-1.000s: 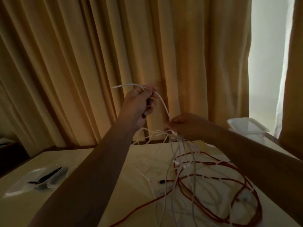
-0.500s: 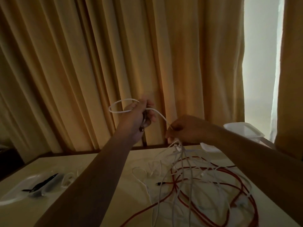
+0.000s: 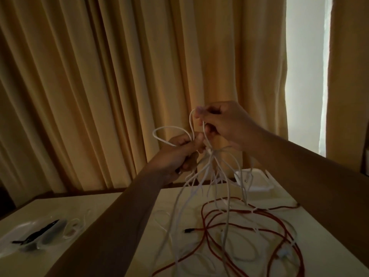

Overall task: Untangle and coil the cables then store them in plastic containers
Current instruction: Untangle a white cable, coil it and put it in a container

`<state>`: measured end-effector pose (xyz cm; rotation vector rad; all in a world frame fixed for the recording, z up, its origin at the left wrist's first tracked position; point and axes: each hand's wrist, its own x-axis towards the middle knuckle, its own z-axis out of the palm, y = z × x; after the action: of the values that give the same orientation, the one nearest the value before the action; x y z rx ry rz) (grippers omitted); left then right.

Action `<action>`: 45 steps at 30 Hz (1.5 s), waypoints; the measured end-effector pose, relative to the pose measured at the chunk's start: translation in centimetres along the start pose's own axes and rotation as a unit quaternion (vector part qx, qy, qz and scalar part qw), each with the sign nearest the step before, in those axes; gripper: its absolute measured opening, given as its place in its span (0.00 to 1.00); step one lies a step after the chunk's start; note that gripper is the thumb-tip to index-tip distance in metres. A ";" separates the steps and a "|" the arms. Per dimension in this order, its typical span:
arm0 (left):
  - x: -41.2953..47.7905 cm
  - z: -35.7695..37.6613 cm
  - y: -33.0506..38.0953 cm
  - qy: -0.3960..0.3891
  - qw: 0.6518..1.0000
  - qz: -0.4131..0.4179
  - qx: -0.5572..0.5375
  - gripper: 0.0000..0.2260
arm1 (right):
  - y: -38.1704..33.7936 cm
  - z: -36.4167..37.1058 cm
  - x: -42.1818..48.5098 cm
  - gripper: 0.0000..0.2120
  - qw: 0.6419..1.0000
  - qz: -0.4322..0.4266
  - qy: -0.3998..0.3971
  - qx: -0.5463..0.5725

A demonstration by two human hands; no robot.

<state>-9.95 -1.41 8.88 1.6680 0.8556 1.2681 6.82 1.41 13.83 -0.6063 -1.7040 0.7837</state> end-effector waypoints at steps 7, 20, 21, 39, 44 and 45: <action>1.3 0.4 1.2 0.105 0.991 0.016 0.085 0.10 | 2.7 -1.1 -1.1 0.19 0.997 0.075 0.020 -0.016; 2.5 -2.6 3.5 0.229 0.967 0.055 -0.093 0.10 | 10.1 -3.0 -6.8 0.26 0.887 0.119 -0.289 -0.339; 2.4 -2.4 3.4 0.232 0.965 0.055 -0.111 0.09 | 10.0 -2.8 -6.6 0.28 0.892 0.106 -0.291 -0.330; -1.9 1.5 -1.2 0.055 0.996 -0.059 0.040 0.11 | 3.2 1.0 -3.5 0.03 0.999 0.037 0.034 -0.009; -1.2 1.4 0.0 0.030 0.993 -0.018 0.114 0.11 | 2.6 -0.3 -3.4 0.06 0.983 -0.057 0.032 -0.172; -1.1 1.4 0.1 0.028 0.993 -0.017 0.113 0.09 | 2.2 -0.6 -3.3 0.08 0.978 -0.074 0.022 -0.195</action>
<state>-8.87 -2.69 8.37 1.7921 1.0915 1.2358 8.23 0.47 10.17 -0.7447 -1.8525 0.3277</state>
